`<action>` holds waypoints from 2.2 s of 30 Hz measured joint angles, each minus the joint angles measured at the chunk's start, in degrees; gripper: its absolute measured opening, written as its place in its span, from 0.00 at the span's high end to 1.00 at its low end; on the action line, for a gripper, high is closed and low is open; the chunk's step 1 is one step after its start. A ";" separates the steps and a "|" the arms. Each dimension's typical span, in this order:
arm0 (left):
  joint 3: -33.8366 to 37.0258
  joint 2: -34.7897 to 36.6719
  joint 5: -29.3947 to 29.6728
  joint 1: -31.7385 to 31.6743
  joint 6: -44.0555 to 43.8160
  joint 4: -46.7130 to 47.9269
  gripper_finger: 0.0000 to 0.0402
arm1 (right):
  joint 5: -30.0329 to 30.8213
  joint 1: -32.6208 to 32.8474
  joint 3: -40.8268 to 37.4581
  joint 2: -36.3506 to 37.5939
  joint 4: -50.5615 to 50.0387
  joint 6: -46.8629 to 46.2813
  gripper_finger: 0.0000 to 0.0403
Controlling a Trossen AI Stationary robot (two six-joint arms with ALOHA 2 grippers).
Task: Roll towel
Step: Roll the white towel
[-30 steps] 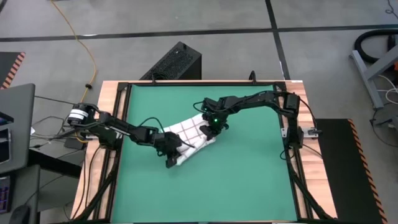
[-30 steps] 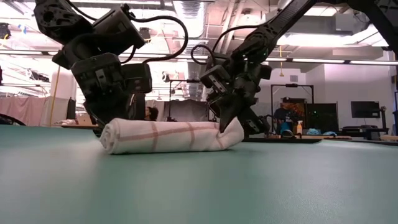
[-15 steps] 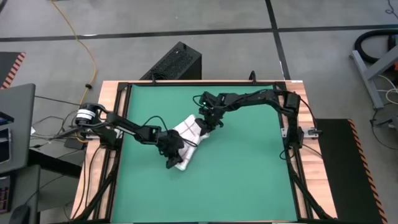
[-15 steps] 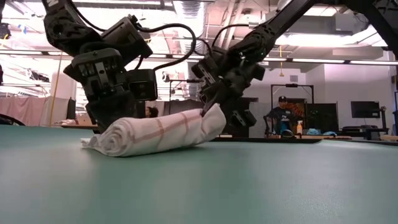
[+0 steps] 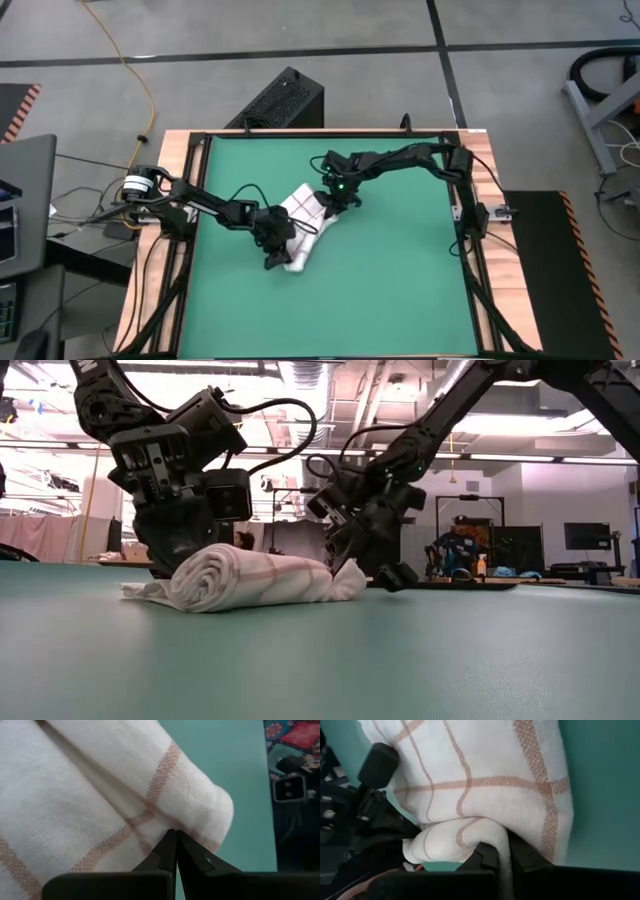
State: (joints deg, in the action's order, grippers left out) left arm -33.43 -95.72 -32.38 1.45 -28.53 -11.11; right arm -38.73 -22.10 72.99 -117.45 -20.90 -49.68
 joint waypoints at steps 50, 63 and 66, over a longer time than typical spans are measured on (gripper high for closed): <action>-2.19 7.78 33.67 -10.41 21.05 18.23 1.00 | 2.36 1.75 5.37 0.34 -19.79 17.71 0.94; -2.32 6.95 32.04 -13.98 21.56 20.18 1.00 | 10.76 5.72 13.81 0.00 -33.73 29.36 0.94; -2.53 7.19 32.45 -14.10 22.63 22.44 1.00 | 10.86 6.03 13.82 -0.36 -34.06 30.52 0.94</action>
State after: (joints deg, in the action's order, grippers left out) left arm -35.96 -88.53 0.06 -12.65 -5.90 11.33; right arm -27.87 -16.07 86.81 -117.81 -54.96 -19.16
